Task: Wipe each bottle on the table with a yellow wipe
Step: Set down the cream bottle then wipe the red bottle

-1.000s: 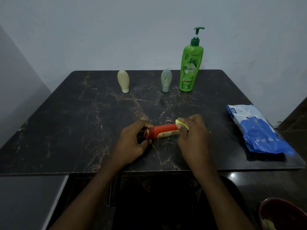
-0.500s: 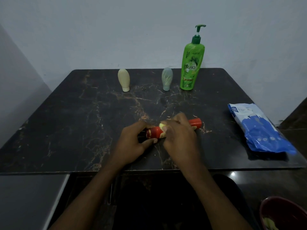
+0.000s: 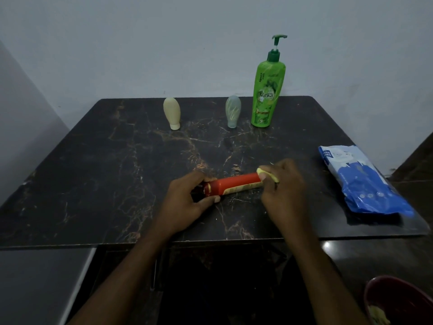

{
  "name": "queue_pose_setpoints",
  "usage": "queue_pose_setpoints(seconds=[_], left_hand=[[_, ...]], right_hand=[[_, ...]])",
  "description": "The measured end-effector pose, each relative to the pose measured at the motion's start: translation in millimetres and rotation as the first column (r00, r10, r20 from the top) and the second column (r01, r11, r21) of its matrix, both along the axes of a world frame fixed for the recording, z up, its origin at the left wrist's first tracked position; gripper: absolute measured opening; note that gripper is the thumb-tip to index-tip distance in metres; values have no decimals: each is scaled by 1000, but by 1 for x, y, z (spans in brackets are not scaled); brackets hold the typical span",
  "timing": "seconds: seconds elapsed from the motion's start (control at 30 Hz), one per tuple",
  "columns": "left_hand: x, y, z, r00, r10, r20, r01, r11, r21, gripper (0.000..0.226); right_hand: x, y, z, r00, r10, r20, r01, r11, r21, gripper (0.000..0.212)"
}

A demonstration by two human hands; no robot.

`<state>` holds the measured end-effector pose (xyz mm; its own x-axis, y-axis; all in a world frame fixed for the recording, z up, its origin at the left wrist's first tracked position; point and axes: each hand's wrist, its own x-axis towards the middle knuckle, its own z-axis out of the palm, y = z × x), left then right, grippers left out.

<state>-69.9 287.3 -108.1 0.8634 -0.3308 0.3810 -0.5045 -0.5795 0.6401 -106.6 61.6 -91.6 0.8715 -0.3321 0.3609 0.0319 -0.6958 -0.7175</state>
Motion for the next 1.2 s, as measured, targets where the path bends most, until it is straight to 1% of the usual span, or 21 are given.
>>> queue_pose_setpoints(seconds=[0.1, 0.17, 0.23, 0.33, 0.43, 0.5, 0.63, 0.8, 0.87, 1.03, 1.13, 1.2], left_hand=[[1, 1, -2, 1000, 1, 18, -1, 1000, 4, 40], [0, 1, -2, 1000, -6, 28, 6, 1000, 3, 40], [0, 1, -2, 999, -11, 33, 11, 1000, 4, 40], [0, 1, -2, 999, -14, 34, 14, 1000, 5, 39], [0, 1, -2, 998, -29, 54, 28, 1000, 4, 39], [0, -1, -3, 997, -35, 70, 33, 999, 22, 39], [2, 0, -4, 996, -55, 76, 51, 997, 53, 39], [2, -1, -4, 999, -49, 7, 49, 997, 66, 47], [2, -1, -3, 999, -45, -16, 46, 996, 70, 50], [2, 0, -4, 999, -31, -17, 33, 994, 106, 60], [4, 0, -4, 1000, -24, -16, 26, 993, 113, 66], [4, 0, -3, 999, -28, -17, 30, 992, 123, 67]], right_hand=[[-7, 31, 0, 984, 123, 128, -109, 988, -110, 16], [-9, 40, -5, 970, 192, 148, -174, 977, -125, 18], [-9, 38, -7, 962, 216, 166, -198, 973, -121, 19], [-7, 19, -11, 970, 163, 179, -144, 983, -112, 17], [-6, -10, -16, 995, 23, 95, -22, 1000, -15, 16], [-6, -23, -18, 998, -24, 51, 25, 1000, -11, 18], [-5, -26, -18, 998, -64, 23, 65, 998, -16, 20], [-5, -20, -23, 997, -83, -6, 83, 996, 29, 19], [-5, -15, -25, 998, -61, -14, 61, 997, 40, 20], [-9, 13, -29, 997, 48, 65, -49, 999, 13, 22], [-12, 40, -30, 986, 150, 73, -150, 989, -8, 21], [-15, 54, -31, 969, 224, 100, -219, 974, -65, 16]])
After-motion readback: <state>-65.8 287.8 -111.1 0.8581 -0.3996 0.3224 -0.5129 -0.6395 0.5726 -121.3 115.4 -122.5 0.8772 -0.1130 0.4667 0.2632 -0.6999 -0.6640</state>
